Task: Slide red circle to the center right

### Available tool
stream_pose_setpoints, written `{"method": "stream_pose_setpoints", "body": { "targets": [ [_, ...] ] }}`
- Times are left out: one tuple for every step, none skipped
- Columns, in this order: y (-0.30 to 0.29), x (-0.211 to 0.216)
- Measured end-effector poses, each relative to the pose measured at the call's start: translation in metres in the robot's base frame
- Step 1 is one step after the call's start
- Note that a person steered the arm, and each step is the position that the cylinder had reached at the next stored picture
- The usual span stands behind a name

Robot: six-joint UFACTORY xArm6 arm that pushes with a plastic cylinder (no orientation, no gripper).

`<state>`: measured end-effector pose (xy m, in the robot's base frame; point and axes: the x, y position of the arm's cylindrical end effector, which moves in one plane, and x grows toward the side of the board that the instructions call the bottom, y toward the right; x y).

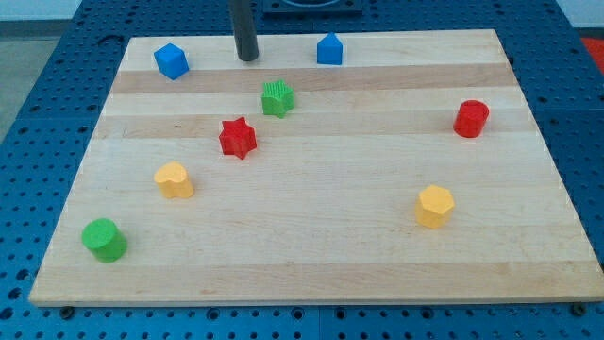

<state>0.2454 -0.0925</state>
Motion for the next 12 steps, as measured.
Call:
{"method": "stream_pose_setpoints", "body": {
  "targets": [
    [0.034, 0.016],
    [0.061, 0.038],
    [0.091, 0.056],
    [0.135, 0.068],
    [0.198, 0.068],
    [0.244, 0.08],
    [0.263, 0.089],
    [0.283, 0.09],
    [0.308, 0.097],
    [0.307, 0.108],
    [0.298, 0.108],
    [0.305, 0.12]
  ]
}}
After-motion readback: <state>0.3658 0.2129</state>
